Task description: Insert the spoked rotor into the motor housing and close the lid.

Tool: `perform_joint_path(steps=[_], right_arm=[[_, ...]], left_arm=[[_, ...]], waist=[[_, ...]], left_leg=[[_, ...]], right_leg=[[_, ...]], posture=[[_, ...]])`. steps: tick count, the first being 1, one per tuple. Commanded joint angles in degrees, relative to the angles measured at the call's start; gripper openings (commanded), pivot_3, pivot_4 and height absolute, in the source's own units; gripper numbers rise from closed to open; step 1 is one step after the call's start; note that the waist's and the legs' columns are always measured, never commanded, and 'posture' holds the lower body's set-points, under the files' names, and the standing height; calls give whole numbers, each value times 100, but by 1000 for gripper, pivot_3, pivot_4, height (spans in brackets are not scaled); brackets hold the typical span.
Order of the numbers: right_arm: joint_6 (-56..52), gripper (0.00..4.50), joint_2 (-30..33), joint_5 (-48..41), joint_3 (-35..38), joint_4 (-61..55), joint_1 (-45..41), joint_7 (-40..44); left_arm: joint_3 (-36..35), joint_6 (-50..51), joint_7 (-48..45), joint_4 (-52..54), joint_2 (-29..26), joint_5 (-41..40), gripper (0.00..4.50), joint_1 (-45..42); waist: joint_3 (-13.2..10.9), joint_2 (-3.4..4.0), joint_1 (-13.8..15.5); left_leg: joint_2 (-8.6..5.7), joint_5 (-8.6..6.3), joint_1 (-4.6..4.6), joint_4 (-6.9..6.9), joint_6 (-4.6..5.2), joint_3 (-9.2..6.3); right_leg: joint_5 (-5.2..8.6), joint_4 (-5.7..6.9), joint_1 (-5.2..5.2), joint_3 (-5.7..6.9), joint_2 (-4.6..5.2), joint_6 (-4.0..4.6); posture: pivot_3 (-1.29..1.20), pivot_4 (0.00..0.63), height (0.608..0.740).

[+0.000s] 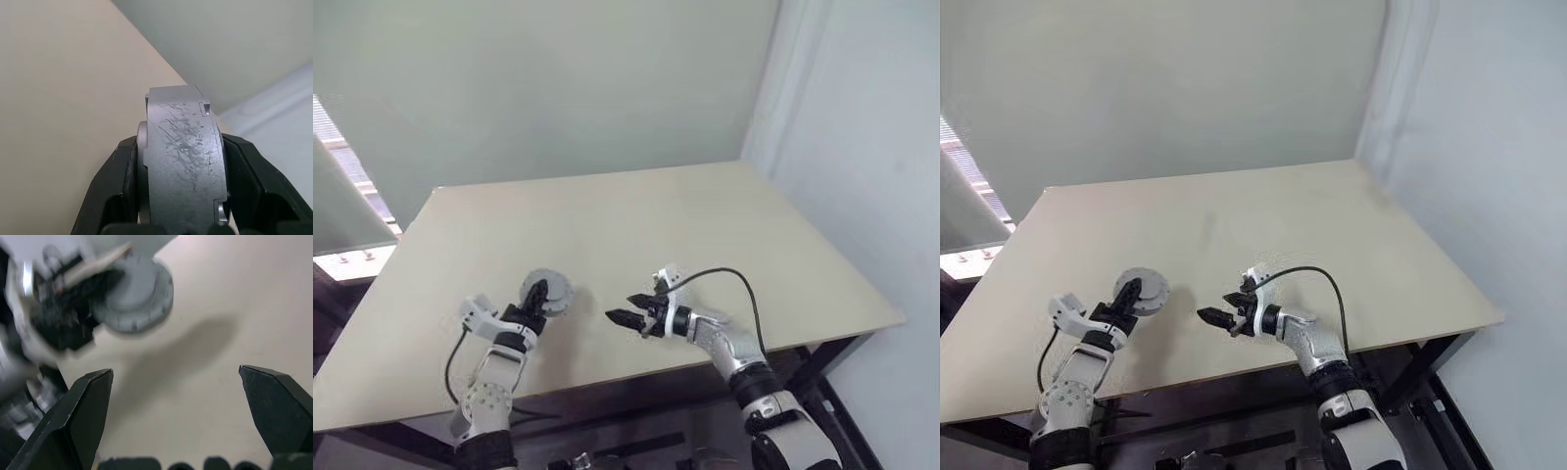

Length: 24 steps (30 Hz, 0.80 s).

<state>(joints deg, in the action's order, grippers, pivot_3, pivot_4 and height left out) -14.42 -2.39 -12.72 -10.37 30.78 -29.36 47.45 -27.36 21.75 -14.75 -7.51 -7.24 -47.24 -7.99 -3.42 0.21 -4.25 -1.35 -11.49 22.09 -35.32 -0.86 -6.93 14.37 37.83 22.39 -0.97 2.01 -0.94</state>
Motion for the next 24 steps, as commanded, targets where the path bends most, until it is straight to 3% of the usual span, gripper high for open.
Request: perform_joint_path(steps=[1,5,18,19,24], right_arm=[[754,4500,162,438,-441,-410,81,175],[1214,4500,308,704,-738,-599,262,201],[1570,4500,325,868,-856,-533,309,-31],[1592,4500,323,872,-853,-508,297,-50],[1659,4500,303,890,-856,-420,259,-105]], left_arm=[[99,-512,-32,94,-168,487,2018,-227],[113,-978,75,-314,-275,1063,2018,-301],[204,-1243,197,-843,-246,1705,2018,-316],[192,-1248,254,-876,-260,1746,2749,-320],[162,-1368,548,-1050,-381,2041,4406,-313]], waist=[[0,-3,25],[1,-5,24],[3,-40,25],[4,-40,25],[4,-40,26]], left_leg=[[0,0,0,0,0,-2],[1,2,-1,1,-3,-4],[1,2,-1,1,-3,-8],[1,2,-1,0,-3,-8],[2,2,-19,2,-3,-8]], right_leg=[[0,0,0,1,0,0],[0,2,0,2,-1,1],[-2,2,-1,3,-1,2],[-2,2,-1,3,-1,2],[-2,4,-15,3,-1,2]], posture=[[0,0,740],[0,0,740],[0,0,740],[0,0,740],[0,0,740]])
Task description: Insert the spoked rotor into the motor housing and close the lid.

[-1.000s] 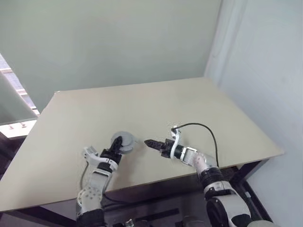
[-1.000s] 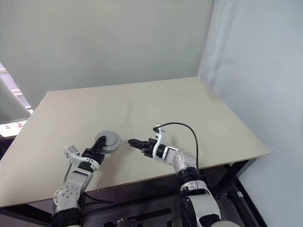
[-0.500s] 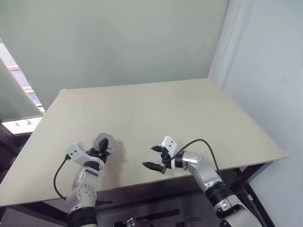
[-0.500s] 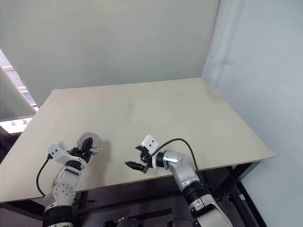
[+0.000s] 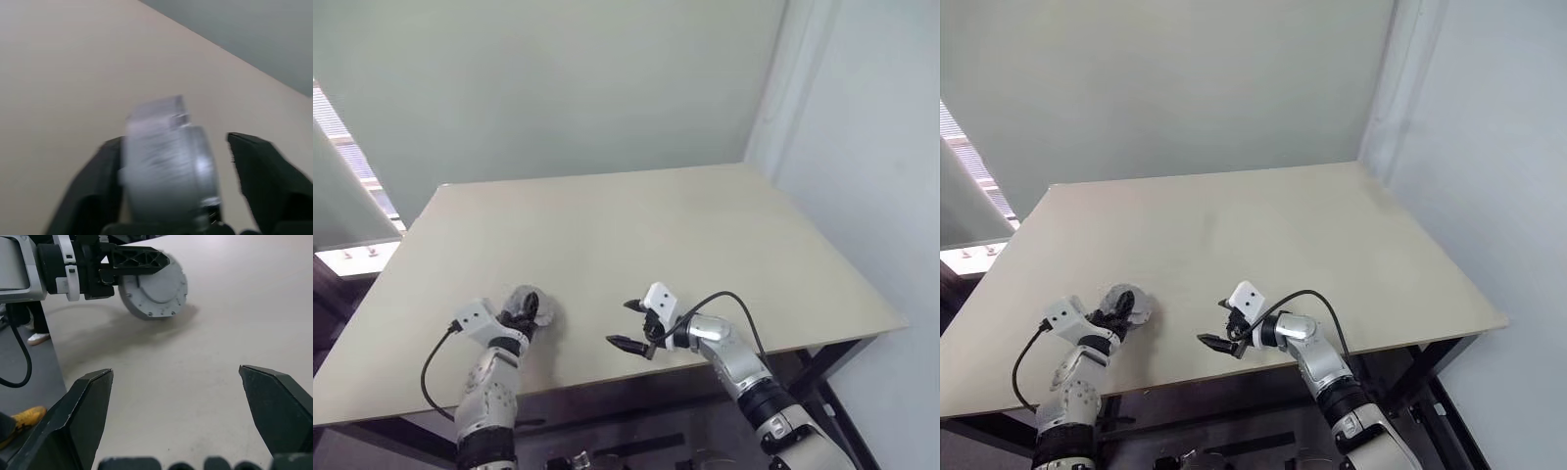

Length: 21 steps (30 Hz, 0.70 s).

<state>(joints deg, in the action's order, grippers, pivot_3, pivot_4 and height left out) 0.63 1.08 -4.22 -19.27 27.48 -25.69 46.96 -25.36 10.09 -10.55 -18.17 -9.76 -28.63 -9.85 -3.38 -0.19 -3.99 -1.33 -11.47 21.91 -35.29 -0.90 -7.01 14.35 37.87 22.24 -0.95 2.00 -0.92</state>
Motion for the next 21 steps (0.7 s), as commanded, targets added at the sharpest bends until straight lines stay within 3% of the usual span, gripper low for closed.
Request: perform_joint_path(steps=[1,13,21], right_arm=[[167,4500,-47,43,30,-77,-112,-64],[287,4500,-72,75,94,101,-156,-113],[275,4500,162,-75,469,-49,-116,-277]], left_arm=[[-50,-238,196,3,-144,231,4460,-118],[-61,-761,856,329,-272,883,4460,231],[573,-594,-685,2048,-423,413,4460,1137]], waist=[[0,0,1],[2,-1,118],[2,-2,116]], left_leg=[[0,0,-2,0,0,0],[1,0,-12,1,0,3],[0,-1,-12,-1,-1,7]], right_leg=[[0,0,-1,0,0,0],[-1,4,-5,-2,0,2],[-1,2,-8,-2,5,4]], posture=[[0,0,740],[0,0,740],[0,0,740]])
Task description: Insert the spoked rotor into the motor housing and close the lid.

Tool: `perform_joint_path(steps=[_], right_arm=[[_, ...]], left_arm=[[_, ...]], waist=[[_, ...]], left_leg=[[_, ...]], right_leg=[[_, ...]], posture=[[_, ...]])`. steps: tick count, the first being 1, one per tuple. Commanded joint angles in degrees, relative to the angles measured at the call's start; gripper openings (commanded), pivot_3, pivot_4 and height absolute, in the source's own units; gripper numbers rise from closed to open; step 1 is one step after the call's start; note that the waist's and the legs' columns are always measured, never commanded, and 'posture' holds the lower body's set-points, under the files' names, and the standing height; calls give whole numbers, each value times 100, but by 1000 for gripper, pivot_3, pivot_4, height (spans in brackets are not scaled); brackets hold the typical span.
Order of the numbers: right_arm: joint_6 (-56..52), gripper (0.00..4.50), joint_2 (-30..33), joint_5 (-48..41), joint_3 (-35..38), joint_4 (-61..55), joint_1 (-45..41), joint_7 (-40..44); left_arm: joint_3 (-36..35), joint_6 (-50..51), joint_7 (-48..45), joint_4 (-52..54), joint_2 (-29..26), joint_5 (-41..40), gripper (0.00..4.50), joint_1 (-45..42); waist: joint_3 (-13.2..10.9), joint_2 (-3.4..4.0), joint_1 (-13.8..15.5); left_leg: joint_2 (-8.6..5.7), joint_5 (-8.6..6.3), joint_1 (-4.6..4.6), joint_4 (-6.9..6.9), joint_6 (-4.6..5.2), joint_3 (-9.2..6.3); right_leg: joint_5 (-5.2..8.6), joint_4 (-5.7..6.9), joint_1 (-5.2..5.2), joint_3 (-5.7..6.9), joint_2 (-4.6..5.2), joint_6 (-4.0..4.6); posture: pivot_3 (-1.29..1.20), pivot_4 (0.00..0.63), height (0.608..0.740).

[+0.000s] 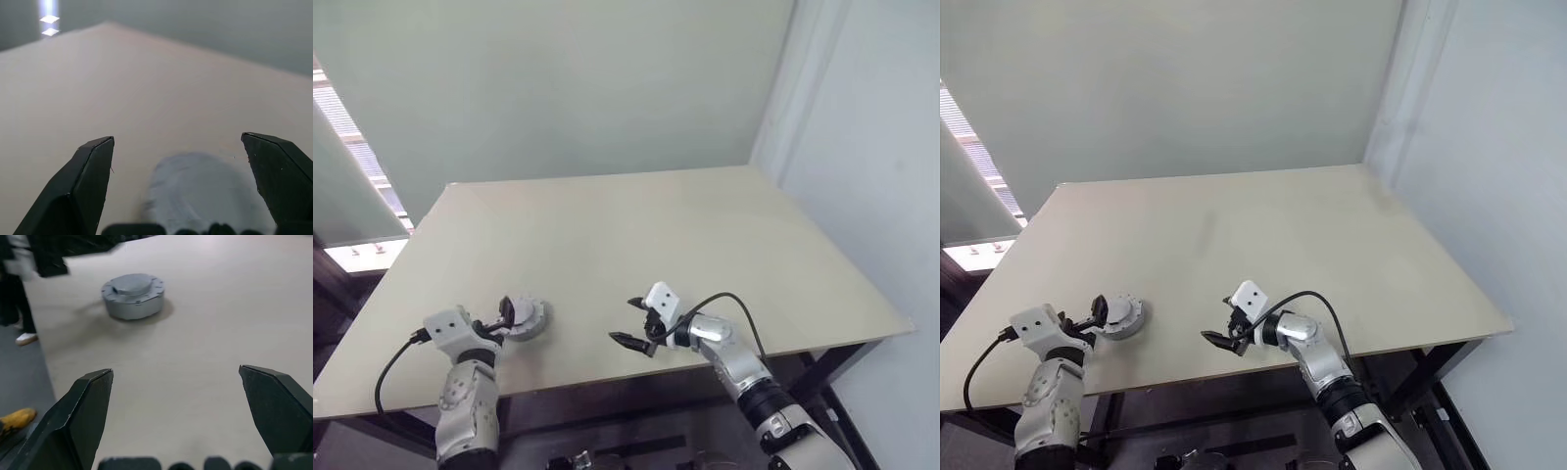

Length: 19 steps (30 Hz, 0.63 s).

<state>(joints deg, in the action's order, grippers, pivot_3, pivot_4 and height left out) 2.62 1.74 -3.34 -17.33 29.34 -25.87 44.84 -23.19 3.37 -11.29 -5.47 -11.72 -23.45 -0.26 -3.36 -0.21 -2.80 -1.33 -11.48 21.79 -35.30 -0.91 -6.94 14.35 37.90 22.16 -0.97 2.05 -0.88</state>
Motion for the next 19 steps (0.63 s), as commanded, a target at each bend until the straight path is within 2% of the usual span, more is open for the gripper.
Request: perform_joint_path(steps=[1,8,14,19], right_arm=[[52,4500,142,-195,355,-262,-100,-82],[-220,4500,658,-297,1094,-679,106,-676],[-543,4500,945,-373,1379,-1311,695,-949],[-688,4500,979,-400,1423,-1547,828,-1011]], left_arm=[[488,134,-809,986,-309,-94,4460,299],[1340,860,-1638,2179,-841,-93,4460,971],[1523,1049,-1660,2211,-760,-74,4460,944],[1579,1087,-1726,2029,-742,-47,4460,875]], waist=[[-1,1,-3],[-5,14,-3],[-5,17,-5],[-8,22,-5]], left_leg=[[1,0,-1,0,0,2],[2,0,-5,3,0,9],[7,0,-8,9,2,10],[14,1,-10,7,3,24]], right_leg=[[1,0,0,-1,0,1],[8,0,0,-8,0,15],[9,0,-1,-8,-3,15],[9,1,1,-17,-9,17]], posture=[[0,0,740],[0,0,740],[0,0,740],[0,0,740]])
